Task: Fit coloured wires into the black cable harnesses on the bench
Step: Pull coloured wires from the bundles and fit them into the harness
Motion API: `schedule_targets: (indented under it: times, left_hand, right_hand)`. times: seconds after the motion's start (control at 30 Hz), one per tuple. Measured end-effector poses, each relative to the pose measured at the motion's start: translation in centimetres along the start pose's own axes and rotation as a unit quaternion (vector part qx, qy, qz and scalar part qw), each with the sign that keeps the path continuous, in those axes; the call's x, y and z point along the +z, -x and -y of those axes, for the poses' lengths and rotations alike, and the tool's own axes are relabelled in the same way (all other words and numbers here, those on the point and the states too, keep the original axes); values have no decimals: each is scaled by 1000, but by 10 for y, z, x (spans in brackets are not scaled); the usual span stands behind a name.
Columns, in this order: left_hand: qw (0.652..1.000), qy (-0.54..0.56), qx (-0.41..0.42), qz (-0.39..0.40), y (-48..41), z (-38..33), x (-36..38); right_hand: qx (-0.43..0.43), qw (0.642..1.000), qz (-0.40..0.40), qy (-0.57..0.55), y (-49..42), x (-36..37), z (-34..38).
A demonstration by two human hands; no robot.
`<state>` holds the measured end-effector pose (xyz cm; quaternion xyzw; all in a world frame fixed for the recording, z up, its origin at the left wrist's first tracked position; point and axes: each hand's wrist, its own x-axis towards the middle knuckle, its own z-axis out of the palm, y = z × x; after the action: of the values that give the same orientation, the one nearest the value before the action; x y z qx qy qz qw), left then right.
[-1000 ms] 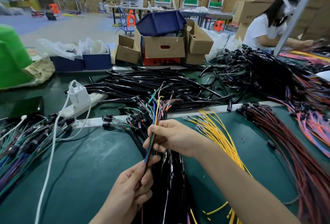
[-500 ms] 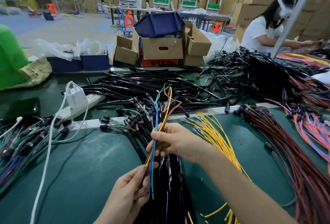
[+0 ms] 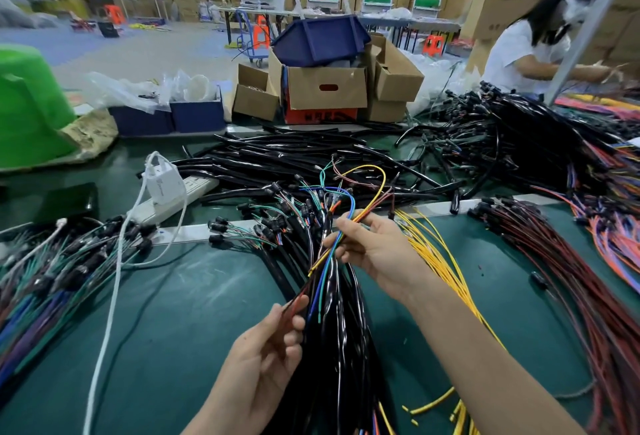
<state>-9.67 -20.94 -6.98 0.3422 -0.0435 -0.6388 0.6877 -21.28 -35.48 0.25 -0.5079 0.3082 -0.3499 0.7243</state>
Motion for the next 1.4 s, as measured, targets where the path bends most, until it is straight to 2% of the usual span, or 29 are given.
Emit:
schedule_targets:
  times: [0.07, 0.2, 0.33, 0.57, 0.7, 0.8, 1.17, 1.4]
  left_hand:
    - [996, 58, -54, 34, 3, -5, -1]
    - [990, 60, -94, 88, 6, -7, -2]
    - [997, 7, -61, 46, 5, 0, 0]
    - [994, -93, -37, 34, 7, 6, 0]
    - [994, -90, -35, 56, 8, 5, 0]
    - [994, -100, -19, 45, 7, 6, 2]
    - [996, -63, -63, 23, 5, 2, -1]
    - [996, -83, -27, 26, 4, 5, 0]
  right_hand:
    - [-3, 1000, -2, -13, 0, -1, 1]
    - [-3, 999, 9, -30, 2, -2, 2]
    - [7, 999, 43, -14, 8, 2, -4]
    - [18, 997, 74, 33, 15, 11, -14]
    - [17, 997, 74, 31, 15, 11, -12]
    - [18, 997, 69, 9, 13, 10, -14]
    - [3, 999, 35, 30, 4, 1, -22]
    - [0, 999, 34, 33, 7, -1, -21]
